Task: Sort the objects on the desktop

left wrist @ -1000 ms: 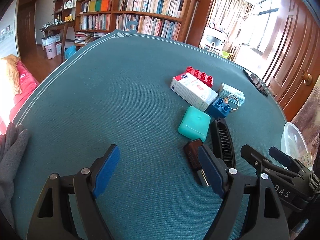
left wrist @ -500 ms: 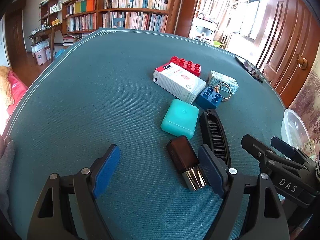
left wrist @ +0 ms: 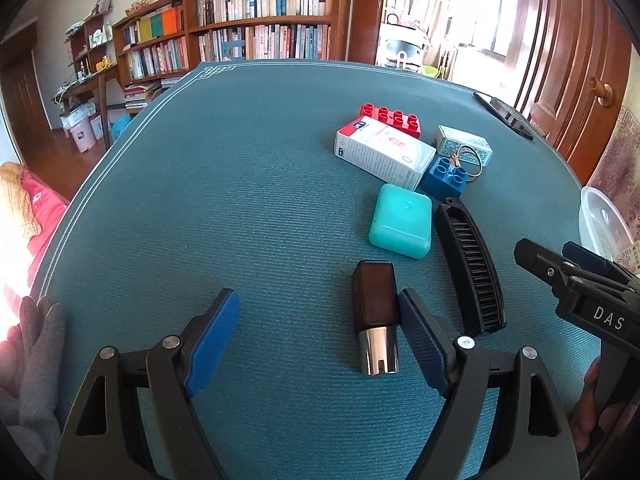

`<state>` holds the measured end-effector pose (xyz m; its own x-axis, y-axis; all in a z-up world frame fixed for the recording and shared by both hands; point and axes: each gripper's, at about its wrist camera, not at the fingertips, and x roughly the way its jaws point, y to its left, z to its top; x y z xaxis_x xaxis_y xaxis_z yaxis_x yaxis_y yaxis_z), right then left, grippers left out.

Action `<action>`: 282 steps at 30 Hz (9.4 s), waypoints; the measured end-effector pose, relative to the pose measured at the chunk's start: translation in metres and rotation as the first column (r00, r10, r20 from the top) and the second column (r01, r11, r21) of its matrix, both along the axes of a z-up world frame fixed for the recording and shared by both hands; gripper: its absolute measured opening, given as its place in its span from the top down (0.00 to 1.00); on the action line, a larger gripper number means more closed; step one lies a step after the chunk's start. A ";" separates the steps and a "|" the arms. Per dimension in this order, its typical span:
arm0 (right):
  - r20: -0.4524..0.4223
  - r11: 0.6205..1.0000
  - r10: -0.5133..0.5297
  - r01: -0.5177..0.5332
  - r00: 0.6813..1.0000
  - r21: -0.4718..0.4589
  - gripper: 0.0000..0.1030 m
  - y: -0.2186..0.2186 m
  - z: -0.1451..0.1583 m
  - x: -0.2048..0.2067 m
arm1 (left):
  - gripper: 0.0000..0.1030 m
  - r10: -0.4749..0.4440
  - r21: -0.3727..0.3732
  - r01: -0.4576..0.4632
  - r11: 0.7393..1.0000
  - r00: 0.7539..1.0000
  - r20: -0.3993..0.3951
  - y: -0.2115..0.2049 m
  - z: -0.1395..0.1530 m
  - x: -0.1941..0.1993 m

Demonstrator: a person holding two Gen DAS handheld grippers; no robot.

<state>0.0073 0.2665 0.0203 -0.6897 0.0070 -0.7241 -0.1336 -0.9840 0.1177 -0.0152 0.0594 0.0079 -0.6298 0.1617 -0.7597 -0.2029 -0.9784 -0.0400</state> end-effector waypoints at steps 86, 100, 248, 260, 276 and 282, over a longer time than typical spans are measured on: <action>-0.139 0.997 -0.078 0.078 0.987 -0.005 0.71 0.069 0.054 0.048 | 0.79 -0.212 0.120 0.229 0.966 0.967 -0.142 0.064 0.047 0.030; -0.165 0.971 -0.235 0.238 0.958 -0.001 0.71 0.150 0.058 0.080 | 0.79 -0.402 0.147 0.425 0.893 0.901 -0.162 0.169 0.070 0.042; -0.006 0.979 0.165 -0.165 0.986 -0.119 0.11 0.014 0.007 -0.030 | 0.59 -0.073 0.032 0.077 0.997 0.993 -0.093 0.043 0.011 -0.035; 0.012 0.962 0.261 -0.259 0.965 -0.086 0.23 -0.025 0.001 -0.069 | 0.58 0.031 0.097 -0.022 0.995 0.995 -0.099 0.011 0.013 -0.041; 0.020 0.952 0.306 -0.306 0.952 -0.010 0.34 -0.044 -0.004 -0.095 | 0.58 0.043 0.112 -0.035 0.993 0.996 -0.075 0.007 0.008 -0.042; 0.023 0.958 0.286 -0.286 0.958 0.006 0.51 -0.041 -0.003 -0.093 | 0.58 0.038 0.107 -0.031 0.994 0.997 -0.066 0.010 0.005 -0.041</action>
